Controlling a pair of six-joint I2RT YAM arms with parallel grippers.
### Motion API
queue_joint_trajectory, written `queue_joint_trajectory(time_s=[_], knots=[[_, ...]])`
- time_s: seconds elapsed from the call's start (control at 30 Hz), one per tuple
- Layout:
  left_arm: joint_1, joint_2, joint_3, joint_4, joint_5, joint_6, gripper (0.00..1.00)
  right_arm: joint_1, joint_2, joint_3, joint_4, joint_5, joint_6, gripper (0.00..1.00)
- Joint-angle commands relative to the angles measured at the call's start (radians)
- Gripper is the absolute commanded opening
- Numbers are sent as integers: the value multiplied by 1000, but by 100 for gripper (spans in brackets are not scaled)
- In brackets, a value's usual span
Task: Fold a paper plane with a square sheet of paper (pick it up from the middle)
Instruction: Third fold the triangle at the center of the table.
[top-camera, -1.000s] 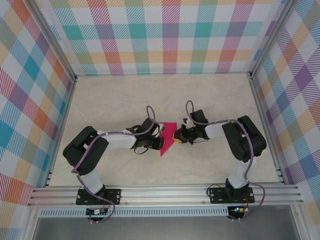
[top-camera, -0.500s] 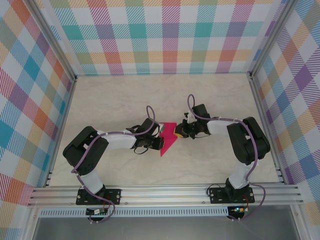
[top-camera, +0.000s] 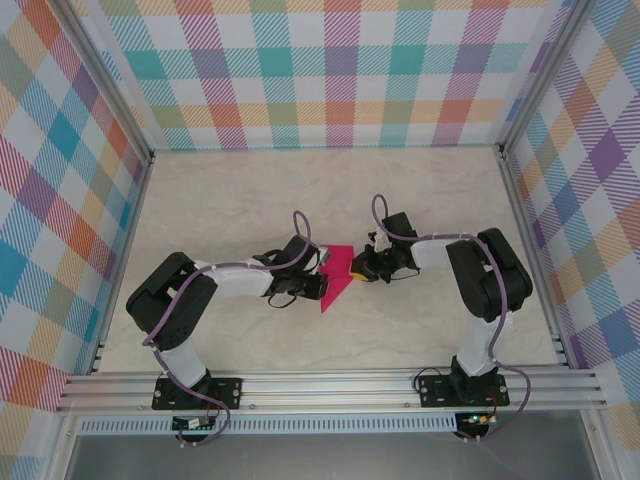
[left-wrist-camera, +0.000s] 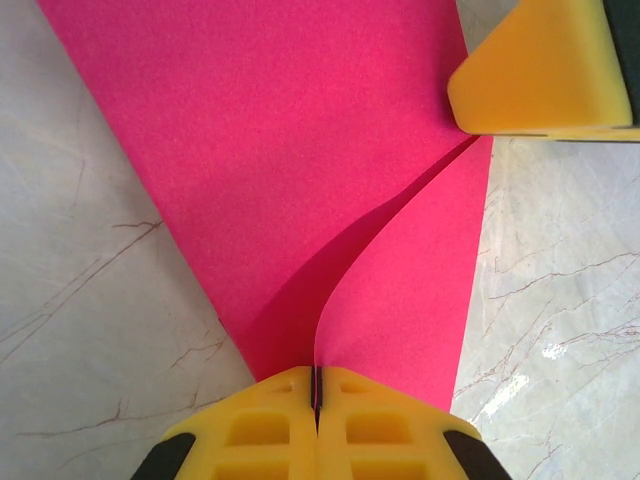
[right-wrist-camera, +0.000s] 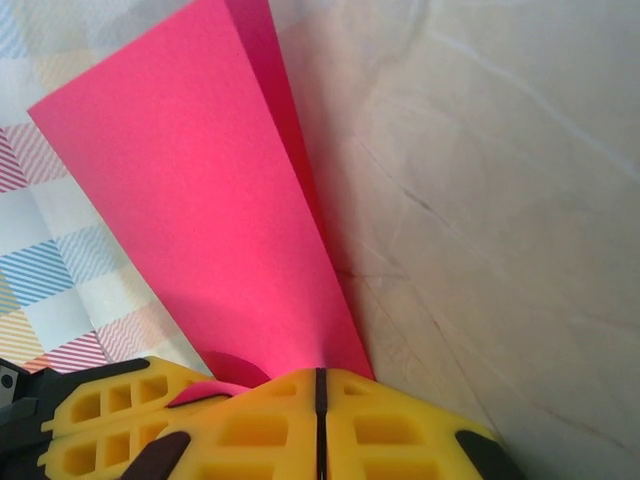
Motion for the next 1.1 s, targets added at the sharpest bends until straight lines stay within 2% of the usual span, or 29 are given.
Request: queue_joint_trajectory(time_s=[0.0, 0.1, 0.3, 0.53, 0.73, 0.83, 0.9, 0.97, 1.07], knots=[[4, 30, -32, -154, -37, 26, 2, 3, -70, 30, -70, -2, -25, 9], [6, 21, -27, -169, -41, 32, 2, 13, -92, 41, -66, -28, -26, 11], [6, 1, -9, -194, -46, 28, 7, 70, -19, 69, -62, -43, 6, 10], [6, -40, -11, -194, -46, -2, 23, 79, 37, 57, -66, -6, 7, 8], [5, -209, -30, -223, -86, -56, 40, 81, 52, 47, -58, 19, 21, 8], [5, -327, -47, -285, -135, -101, 43, 81, 51, 45, -57, 29, 28, 8], [4, -382, -70, -269, -107, -153, 40, 81, 48, 46, -58, 32, 31, 8], [2, -429, -112, -182, -28, -220, 31, 83, 47, 50, -58, 31, 35, 8], [-3, -420, -144, -92, 69, -291, 21, 83, 47, 54, -67, 41, 34, 8]])
